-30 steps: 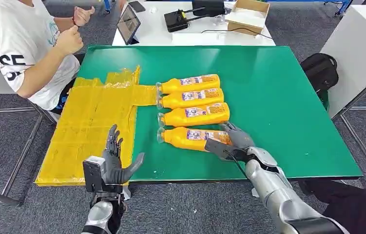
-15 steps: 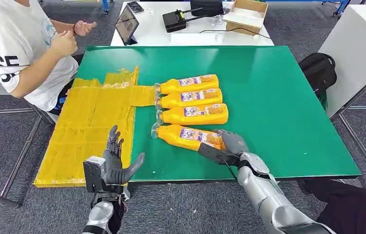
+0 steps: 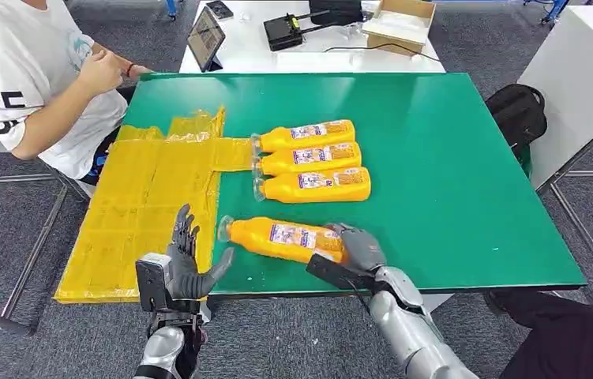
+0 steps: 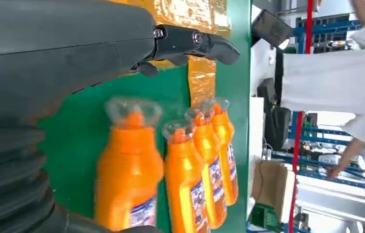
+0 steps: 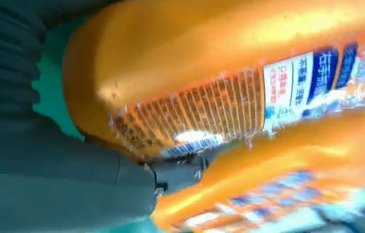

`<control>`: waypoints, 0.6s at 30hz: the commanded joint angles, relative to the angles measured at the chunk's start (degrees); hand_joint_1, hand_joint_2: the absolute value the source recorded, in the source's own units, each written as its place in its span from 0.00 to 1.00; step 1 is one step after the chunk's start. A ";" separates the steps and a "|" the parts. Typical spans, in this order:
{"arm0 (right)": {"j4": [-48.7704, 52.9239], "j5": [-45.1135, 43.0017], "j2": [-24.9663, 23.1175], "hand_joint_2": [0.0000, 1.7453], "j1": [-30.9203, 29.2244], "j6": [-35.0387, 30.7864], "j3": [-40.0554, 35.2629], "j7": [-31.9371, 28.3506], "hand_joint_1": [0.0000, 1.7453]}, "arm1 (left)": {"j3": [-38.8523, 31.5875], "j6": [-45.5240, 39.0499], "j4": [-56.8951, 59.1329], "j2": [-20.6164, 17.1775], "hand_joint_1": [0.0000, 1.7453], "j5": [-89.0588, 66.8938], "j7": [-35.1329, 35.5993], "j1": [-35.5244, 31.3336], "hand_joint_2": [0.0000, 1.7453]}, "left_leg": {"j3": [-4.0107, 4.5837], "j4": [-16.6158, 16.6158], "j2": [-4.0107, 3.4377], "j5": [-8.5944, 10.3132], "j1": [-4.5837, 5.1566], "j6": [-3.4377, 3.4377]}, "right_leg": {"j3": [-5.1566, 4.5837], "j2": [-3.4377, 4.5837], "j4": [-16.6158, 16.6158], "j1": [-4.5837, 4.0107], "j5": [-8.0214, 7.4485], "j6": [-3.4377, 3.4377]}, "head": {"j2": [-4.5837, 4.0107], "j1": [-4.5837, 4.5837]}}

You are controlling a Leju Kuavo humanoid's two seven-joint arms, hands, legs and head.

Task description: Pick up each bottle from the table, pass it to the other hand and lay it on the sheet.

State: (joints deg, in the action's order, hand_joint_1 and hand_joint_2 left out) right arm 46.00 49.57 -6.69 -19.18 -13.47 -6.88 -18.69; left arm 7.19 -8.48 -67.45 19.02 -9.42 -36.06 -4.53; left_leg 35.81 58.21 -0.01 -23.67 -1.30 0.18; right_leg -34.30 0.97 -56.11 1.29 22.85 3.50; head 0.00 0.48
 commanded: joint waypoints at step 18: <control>34.28 -13.66 -10.25 1.00 13.99 -6.52 9.88 -11.60 1.00 | 4.59 4.14 2.60 0.98 0.00 9.27 0.17 -0.20 1.00 | 0.29 -0.05 0.27 -0.11 0.07 -0.09 | -0.22 -0.31 0.06 0.03 0.18 -0.15 | 0.00 -0.04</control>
State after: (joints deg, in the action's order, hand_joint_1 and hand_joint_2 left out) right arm 83.73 36.09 -16.28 -6.34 -21.83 4.42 -26.56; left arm 8.61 -12.96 -67.12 19.04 -3.89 -37.22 -4.33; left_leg 36.40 58.21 0.19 -23.67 -1.25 0.18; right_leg -34.86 0.82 -56.11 1.36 22.89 3.52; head 0.00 0.44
